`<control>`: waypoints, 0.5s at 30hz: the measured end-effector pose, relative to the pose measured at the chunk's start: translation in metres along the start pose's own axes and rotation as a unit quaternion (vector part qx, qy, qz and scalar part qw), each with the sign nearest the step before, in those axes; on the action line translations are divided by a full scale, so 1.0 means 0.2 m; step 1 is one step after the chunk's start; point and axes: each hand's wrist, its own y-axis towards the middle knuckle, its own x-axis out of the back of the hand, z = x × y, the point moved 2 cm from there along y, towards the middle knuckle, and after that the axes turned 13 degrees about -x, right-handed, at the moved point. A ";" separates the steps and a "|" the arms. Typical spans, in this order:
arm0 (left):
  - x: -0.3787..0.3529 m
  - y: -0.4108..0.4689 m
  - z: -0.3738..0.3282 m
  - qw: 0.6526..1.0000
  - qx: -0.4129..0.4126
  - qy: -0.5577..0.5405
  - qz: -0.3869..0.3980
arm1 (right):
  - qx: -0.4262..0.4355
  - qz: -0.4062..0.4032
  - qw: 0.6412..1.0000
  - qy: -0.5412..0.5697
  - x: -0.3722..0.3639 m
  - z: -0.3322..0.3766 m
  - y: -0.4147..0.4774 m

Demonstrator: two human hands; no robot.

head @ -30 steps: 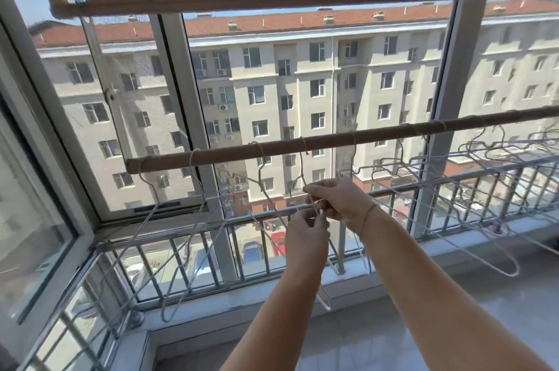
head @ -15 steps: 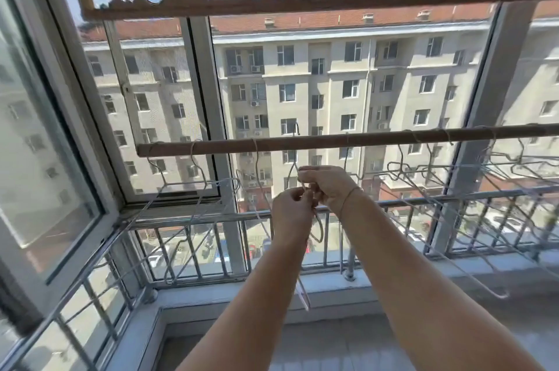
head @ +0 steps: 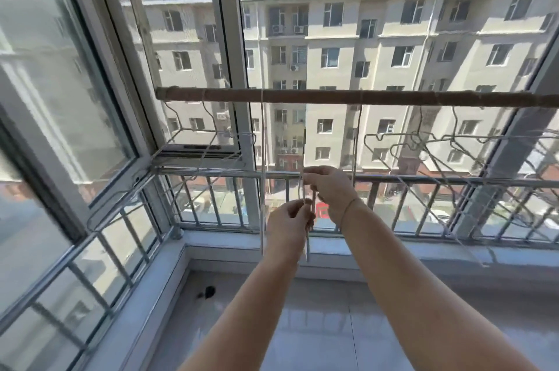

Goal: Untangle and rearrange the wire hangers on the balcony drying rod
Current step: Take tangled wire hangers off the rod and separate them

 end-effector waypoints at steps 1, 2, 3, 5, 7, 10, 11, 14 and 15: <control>0.03 -0.04 0.03 1.000 0.009 -0.007 0.001 | 0.006 -0.001 1.000 -0.014 0.00 -0.05 -0.01; 0.06 -0.08 0.06 0.999 0.025 -0.022 0.000 | 0.011 -0.007 0.999 -0.042 0.00 -0.10 -0.02; 0.09 -0.11 0.10 0.998 0.042 -0.036 0.001 | 0.016 -0.015 0.997 -0.078 0.00 -0.16 -0.04; 0.17 -0.17 0.18 0.997 0.069 -0.027 0.017 | 0.034 -0.036 0.988 -0.147 0.02 -0.26 -0.06; 0.26 -0.21 0.26 0.996 0.076 0.019 0.050 | 0.065 -0.051 0.973 -0.216 0.04 -0.35 -0.09; 0.40 -0.25 0.36 0.988 0.073 0.082 0.112 | 0.113 -0.026 0.926 -0.358 0.08 -0.47 -0.14; 0.43 -0.26 0.39 0.982 0.069 0.108 0.139 | 0.118 -0.008 0.908 -0.402 0.10 -0.50 -0.15; 0.51 -0.26 0.47 0.957 0.063 0.194 0.207 | 0.093 0.055 0.882 -0.458 0.14 -0.58 -0.18; 0.53 -0.25 0.49 0.950 0.065 0.211 0.222 | 0.083 0.070 0.883 -0.457 0.15 -0.61 -0.20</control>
